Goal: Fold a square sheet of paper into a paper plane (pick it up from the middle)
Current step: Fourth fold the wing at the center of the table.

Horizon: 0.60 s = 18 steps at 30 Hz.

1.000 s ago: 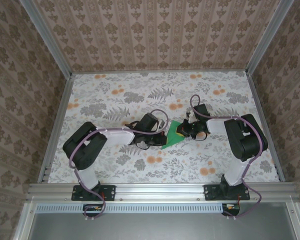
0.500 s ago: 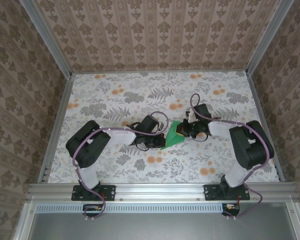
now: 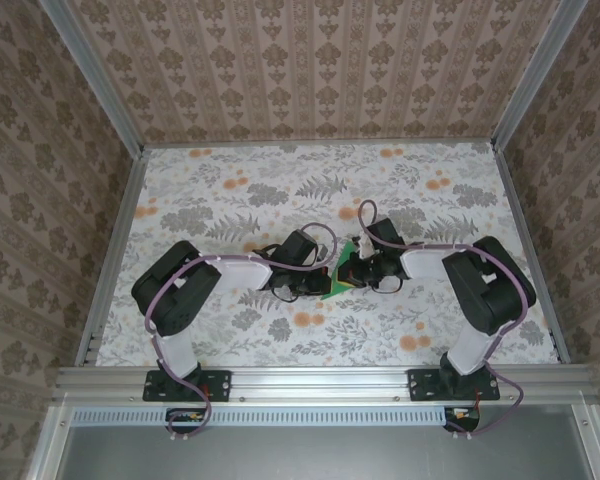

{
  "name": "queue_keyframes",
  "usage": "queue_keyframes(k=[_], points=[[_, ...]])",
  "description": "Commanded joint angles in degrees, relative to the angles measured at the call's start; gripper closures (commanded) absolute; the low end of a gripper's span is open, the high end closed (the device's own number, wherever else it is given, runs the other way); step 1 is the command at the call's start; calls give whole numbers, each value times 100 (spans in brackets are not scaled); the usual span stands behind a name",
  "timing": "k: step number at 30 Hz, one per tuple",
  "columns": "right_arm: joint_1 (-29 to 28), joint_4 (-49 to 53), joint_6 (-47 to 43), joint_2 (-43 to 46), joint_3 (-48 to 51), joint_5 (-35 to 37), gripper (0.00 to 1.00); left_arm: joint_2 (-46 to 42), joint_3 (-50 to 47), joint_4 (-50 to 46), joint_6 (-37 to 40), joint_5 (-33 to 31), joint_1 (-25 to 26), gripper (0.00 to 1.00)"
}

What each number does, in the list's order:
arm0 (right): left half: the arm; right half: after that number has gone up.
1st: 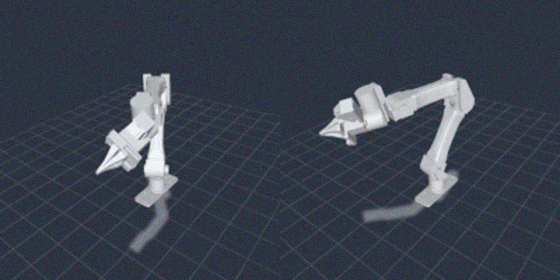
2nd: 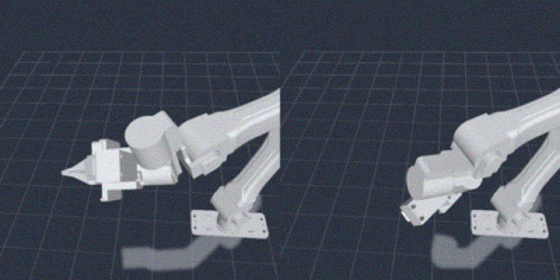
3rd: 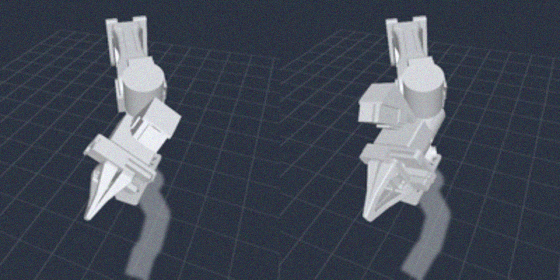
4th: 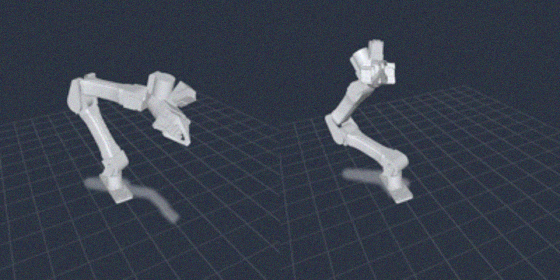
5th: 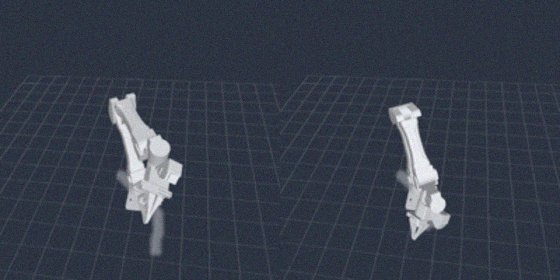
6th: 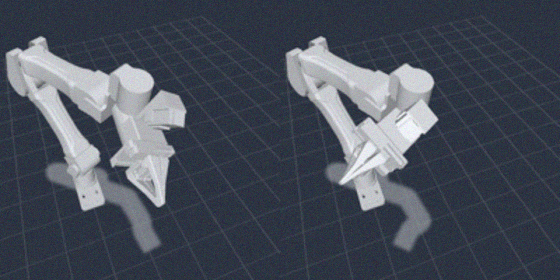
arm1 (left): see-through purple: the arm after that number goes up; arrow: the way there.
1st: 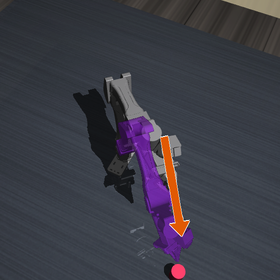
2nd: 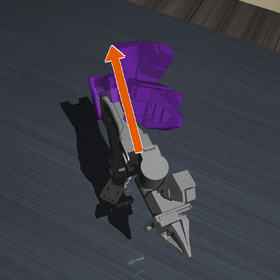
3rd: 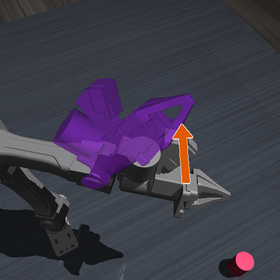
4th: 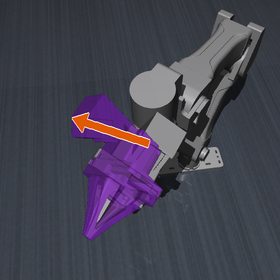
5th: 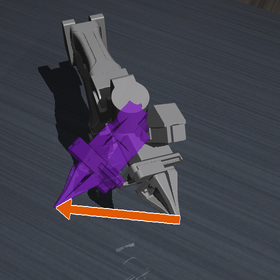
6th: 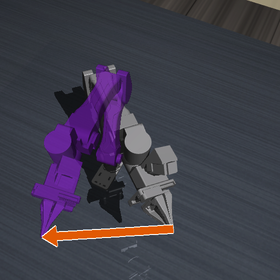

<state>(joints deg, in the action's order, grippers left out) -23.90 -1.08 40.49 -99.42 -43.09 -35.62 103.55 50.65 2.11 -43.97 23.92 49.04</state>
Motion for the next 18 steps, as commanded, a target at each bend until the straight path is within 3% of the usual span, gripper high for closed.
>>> queue_keyframes(k=[1, 5, 12, 18], points=[[-36, 210, -182, -199, -221, 42, 93, 166, -133, -688, -24, -239, -8, 100], [141, 474, -453, -365, -322, 332, 95, 149, -186, -838, -25, -265, -22, 100], [1031, 299, -517, -390, -282, 479, 95, 45, -488, -884, -32, -274, -76, 100], [838, 249, -392, -357, -369, 300, 94, -151, -622, -944, 74, -253, -131, 100]])
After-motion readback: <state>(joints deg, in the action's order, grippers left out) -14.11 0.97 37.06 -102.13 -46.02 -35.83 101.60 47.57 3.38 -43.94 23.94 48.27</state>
